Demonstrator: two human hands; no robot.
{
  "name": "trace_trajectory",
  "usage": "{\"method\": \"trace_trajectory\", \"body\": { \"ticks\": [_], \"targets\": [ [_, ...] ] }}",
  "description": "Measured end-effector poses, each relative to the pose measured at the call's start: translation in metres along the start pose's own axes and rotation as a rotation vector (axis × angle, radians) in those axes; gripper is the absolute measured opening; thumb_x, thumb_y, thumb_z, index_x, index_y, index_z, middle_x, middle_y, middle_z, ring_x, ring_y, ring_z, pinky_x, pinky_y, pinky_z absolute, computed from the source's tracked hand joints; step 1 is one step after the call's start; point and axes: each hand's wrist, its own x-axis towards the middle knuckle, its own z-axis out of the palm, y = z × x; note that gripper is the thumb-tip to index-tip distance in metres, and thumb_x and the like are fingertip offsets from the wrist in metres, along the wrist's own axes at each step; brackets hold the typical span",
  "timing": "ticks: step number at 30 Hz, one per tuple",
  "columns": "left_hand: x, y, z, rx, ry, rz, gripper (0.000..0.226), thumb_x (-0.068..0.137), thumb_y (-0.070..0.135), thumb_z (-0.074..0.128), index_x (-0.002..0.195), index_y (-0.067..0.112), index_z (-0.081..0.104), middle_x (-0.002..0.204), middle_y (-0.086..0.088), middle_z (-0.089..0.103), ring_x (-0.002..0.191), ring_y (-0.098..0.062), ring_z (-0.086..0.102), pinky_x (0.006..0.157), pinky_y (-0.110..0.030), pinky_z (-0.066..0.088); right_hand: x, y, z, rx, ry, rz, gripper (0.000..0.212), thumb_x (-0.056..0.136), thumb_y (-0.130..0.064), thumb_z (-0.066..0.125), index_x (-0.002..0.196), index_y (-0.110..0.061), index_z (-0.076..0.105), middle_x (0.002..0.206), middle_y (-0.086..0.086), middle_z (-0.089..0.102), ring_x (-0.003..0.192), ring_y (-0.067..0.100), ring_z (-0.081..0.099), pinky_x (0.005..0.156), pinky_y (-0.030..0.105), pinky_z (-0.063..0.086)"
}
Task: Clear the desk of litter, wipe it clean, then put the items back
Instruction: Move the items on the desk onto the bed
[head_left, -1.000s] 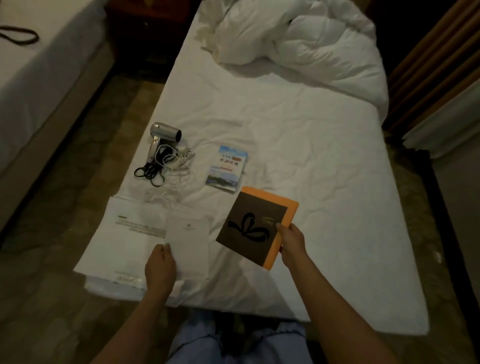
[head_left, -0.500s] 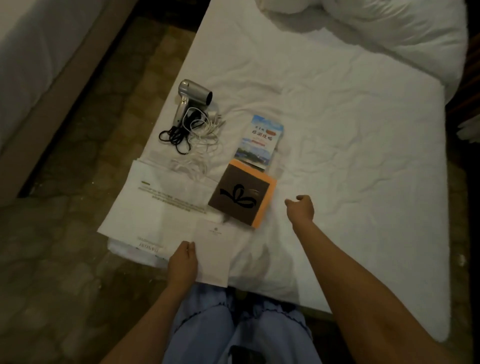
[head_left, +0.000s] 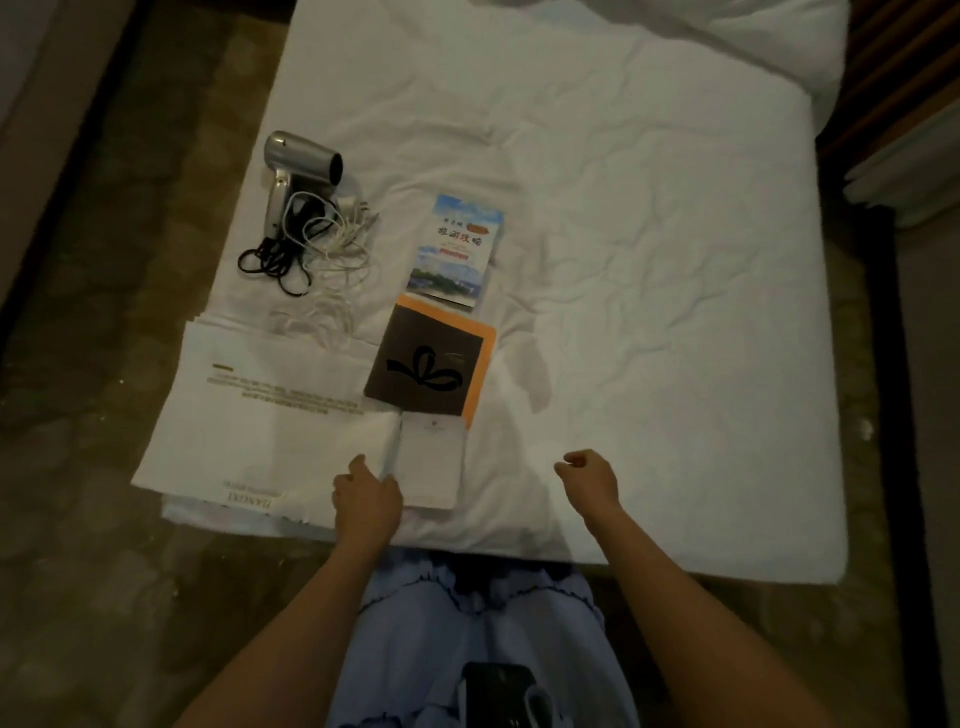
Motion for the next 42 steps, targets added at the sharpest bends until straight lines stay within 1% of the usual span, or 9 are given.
{"method": "trace_trajectory", "body": {
  "ticks": [6,11,15,21,27,31,34,38,42],
  "targets": [
    [0.008,0.022,-0.009,0.150,-0.037,0.161,0.041,0.095,0.012,0.047,0.133,-0.002,0.044,0.130,-0.032,0.045,0.118,-0.043,0.044,0.099,-0.039,0.032,-0.015,0.018,-0.006,0.060,0.027,0.000,0.033,0.095,-0.015,0.054,0.125,-0.002,0.053,0.127,0.015,0.056,0.113,0.027,0.053,0.083,0.025,0.040],
    [-0.015,0.081,0.004,0.345,-0.106,0.454,0.037,0.094,0.014,0.046,0.128,0.002,0.051,0.128,-0.023,0.052,0.117,-0.037,0.048,0.096,-0.037,0.039,-0.043,0.039,-0.022,0.005,0.111,-0.102,0.030,0.096,-0.016,0.052,0.123,-0.004,0.053,0.125,0.013,0.056,0.110,0.025,0.053,0.087,0.027,0.042],
    [-0.068,0.144,0.034,0.420,-0.155,0.707,0.036,0.094,0.017,0.047,0.127,0.005,0.052,0.127,-0.018,0.053,0.117,-0.033,0.049,0.095,-0.037,0.040,-0.069,0.062,-0.055,-0.067,0.226,-0.132,0.031,0.097,-0.020,0.049,0.126,-0.009,0.050,0.130,0.009,0.051,0.117,0.023,0.049,0.094,0.032,0.042],
    [-0.187,0.191,0.116,0.591,-0.236,1.122,0.035,0.095,0.017,0.045,0.128,0.007,0.051,0.123,-0.017,0.054,0.114,-0.033,0.051,0.095,-0.038,0.041,-0.117,0.146,-0.121,0.054,0.441,-0.041,0.033,0.097,-0.020,0.051,0.128,-0.008,0.050,0.128,0.009,0.052,0.117,0.023,0.050,0.097,0.032,0.043],
    [-0.323,0.156,0.212,0.871,-0.404,1.464,0.036,0.097,0.020,0.043,0.131,0.010,0.049,0.125,-0.013,0.054,0.115,-0.028,0.050,0.093,-0.037,0.042,-0.192,0.281,-0.155,0.324,0.670,0.172,0.021,0.093,-0.019,0.055,0.108,-0.006,0.060,0.109,0.012,0.063,0.103,0.026,0.059,0.087,0.033,0.049],
    [-0.401,0.125,0.267,0.993,-0.540,1.635,0.031,0.095,0.019,0.045,0.121,0.006,0.057,0.117,-0.016,0.058,0.108,-0.031,0.055,0.091,-0.038,0.046,-0.242,0.356,-0.156,0.424,0.798,0.331,0.026,0.091,-0.018,0.057,0.115,-0.007,0.058,0.118,0.012,0.058,0.111,0.028,0.054,0.092,0.032,0.045],
    [-0.453,0.096,0.301,1.067,-0.676,1.754,0.025,0.094,0.019,0.046,0.107,0.005,0.063,0.105,-0.017,0.064,0.099,-0.032,0.060,0.085,-0.039,0.050,-0.277,0.395,-0.145,0.549,0.884,0.455,0.027,0.091,-0.018,0.058,0.116,-0.009,0.057,0.119,0.008,0.057,0.112,0.026,0.053,0.094,0.037,0.047],
    [-0.511,0.050,0.340,1.185,-0.846,1.916,0.024,0.090,0.017,0.050,0.107,0.006,0.063,0.108,-0.018,0.064,0.103,-0.035,0.059,0.086,-0.038,0.049,-0.327,0.437,-0.118,0.679,1.026,0.632,0.024,0.090,-0.013,0.057,0.114,-0.008,0.057,0.115,0.008,0.057,0.107,0.025,0.056,0.088,0.036,0.050],
    [-0.554,-0.008,0.357,1.344,-1.032,2.098,0.025,0.092,0.019,0.049,0.111,0.010,0.062,0.110,-0.012,0.063,0.103,-0.030,0.059,0.084,-0.035,0.048,-0.378,0.465,-0.083,0.803,1.137,0.807,0.021,0.092,-0.016,0.055,0.110,-0.007,0.057,0.111,0.008,0.057,0.102,0.026,0.055,0.077,0.030,0.042]
  ]
}}
